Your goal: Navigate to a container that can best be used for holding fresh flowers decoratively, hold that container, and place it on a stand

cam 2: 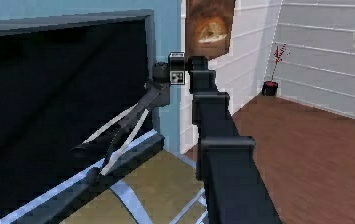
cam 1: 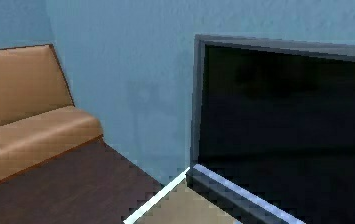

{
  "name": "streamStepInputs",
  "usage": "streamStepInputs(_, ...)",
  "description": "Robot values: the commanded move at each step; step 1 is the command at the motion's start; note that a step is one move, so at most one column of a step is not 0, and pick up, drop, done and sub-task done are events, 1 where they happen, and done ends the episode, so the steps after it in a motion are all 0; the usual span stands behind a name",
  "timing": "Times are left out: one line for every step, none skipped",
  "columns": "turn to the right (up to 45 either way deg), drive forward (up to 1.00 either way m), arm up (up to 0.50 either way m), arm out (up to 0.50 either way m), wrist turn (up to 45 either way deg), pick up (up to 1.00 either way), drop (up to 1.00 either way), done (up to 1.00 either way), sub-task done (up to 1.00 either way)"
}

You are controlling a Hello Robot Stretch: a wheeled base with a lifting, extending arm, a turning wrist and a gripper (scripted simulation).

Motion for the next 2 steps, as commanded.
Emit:
streamStepInputs(0.0,0.0,0.0,-0.1,0.0,0.0,0.0,0.0,0.0)
streamStepInputs(0.0,0.0,0.0,0.0,0.0,0.0,0.0,1.0,0.0)
